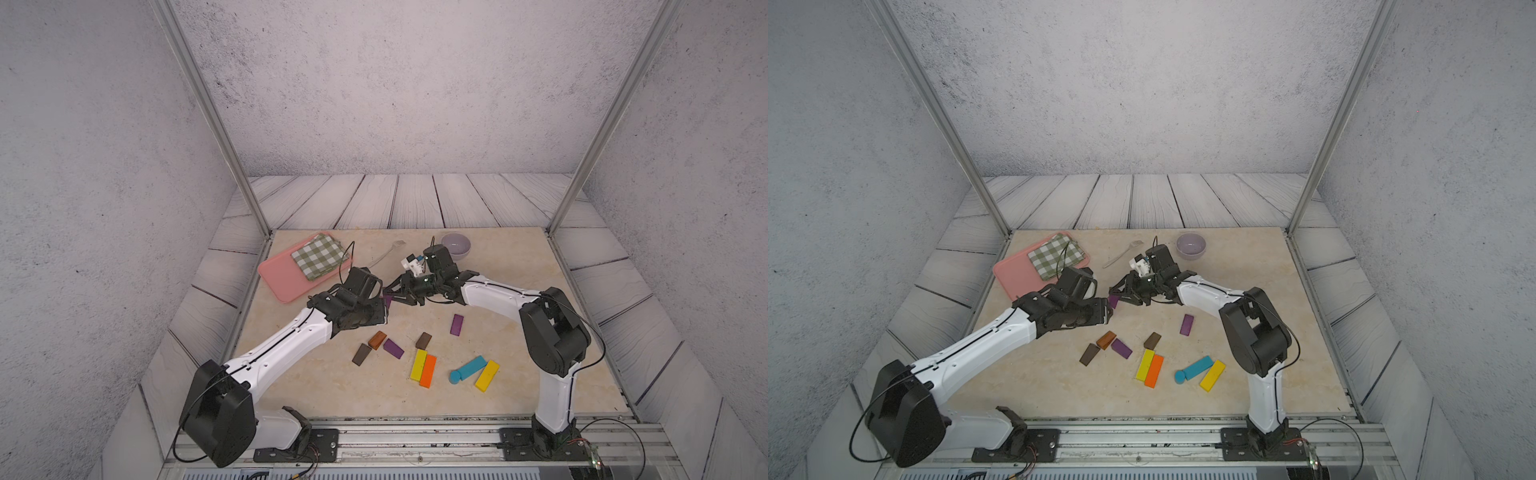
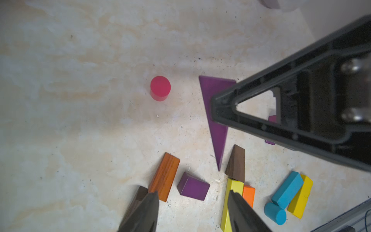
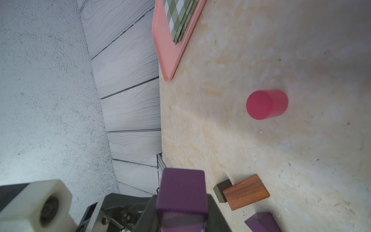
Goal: Assemble a small pinwheel with building blocks
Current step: Assemble the building block at the center of the board.
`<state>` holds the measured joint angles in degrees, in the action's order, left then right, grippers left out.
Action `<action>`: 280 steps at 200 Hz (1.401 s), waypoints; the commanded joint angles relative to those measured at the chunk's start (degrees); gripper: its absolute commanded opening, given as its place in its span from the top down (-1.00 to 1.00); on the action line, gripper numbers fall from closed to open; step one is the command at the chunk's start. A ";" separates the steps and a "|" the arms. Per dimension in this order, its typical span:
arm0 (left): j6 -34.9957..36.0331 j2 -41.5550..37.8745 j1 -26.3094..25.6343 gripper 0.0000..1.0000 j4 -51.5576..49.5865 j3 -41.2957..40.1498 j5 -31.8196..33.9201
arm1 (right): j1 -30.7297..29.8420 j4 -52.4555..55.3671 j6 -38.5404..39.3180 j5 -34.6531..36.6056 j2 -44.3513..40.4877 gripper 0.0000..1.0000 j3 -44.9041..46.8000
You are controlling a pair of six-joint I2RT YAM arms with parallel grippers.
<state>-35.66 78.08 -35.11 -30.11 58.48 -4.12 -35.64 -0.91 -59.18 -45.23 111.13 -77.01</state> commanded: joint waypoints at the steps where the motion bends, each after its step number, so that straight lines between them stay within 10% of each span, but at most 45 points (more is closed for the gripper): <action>1: -0.75 1.50 -0.22 -0.11 2.18 2.28 1.31 | -0.31 -2.23 -0.62 0.43 -1.27 0.72 0.82; 101: -3.10 5.26 -0.22 0.37 6.50 3.91 4.47 | -0.33 -2.43 1.41 -0.56 -2.51 0.71 2.22; 247: 7.97 2.26 2.41 0.46 8.55 3.31 -4.36 | 0.77 -17.15 -4.28 -8.49 -1.97 0.67 4.08; 280: 7.91 4.67 2.55 0.77 6.93 5.30 -4.86 | 0.25 -11.93 -1.14 -8.06 -2.15 0.65 2.70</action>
<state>-28.99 81.60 -32.75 -23.35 62.50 -8.34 -34.59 -15.22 -62.33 -51.81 111.13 -72.90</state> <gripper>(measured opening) 0.168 0.339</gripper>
